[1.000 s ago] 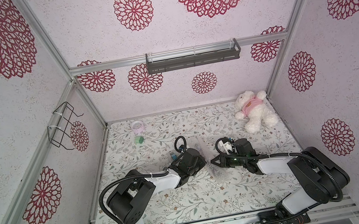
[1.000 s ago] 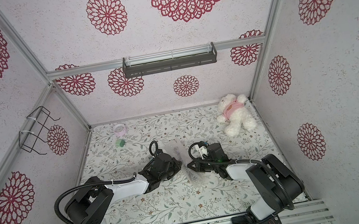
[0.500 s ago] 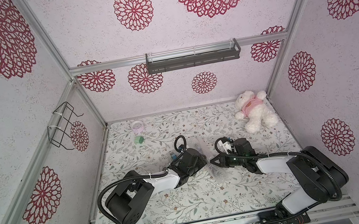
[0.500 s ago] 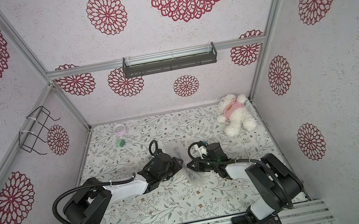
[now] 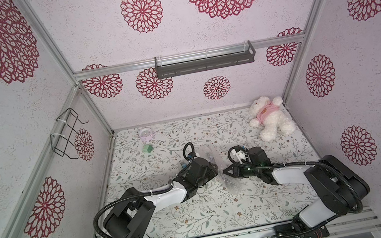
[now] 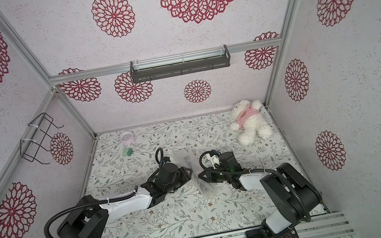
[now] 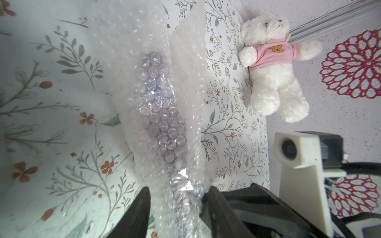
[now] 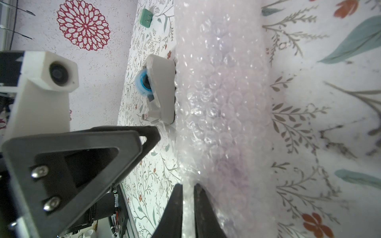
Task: Wrap wine bottles in bubble wrap
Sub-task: Stick the tape on the bubble wrap.
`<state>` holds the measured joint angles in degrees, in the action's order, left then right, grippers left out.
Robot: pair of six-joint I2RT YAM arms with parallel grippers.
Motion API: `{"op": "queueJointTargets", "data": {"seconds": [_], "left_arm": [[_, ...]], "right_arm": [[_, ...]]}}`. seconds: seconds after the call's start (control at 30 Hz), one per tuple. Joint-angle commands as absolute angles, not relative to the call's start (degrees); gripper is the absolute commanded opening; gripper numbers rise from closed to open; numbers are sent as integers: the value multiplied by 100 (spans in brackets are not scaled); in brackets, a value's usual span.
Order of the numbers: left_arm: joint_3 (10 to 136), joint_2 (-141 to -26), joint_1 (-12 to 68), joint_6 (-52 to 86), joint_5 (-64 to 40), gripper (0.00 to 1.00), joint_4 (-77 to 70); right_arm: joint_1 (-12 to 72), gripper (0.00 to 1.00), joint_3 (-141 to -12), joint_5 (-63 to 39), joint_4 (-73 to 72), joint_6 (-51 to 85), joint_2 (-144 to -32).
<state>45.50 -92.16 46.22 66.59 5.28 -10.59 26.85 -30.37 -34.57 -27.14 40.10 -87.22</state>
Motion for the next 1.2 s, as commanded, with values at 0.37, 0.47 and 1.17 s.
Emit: {"op": "queueJointTargets", "data": {"seconds": [0.37, 0.47, 1.17], "left_arm": [[5350, -9226, 4535, 5707, 15, 13, -698], [5546, -9493, 4541, 5654, -93, 11, -742], [5940, -10700, 4514, 5988, -167, 13, 43]], "right_arm": [[2719, 15, -2944, -2809, -1825, 3866, -9018], [2732, 15, -2944, -2813, -1826, 3872, -9009], [2725, 20, -2959, -2926, -1671, 3811, -8685]]}}
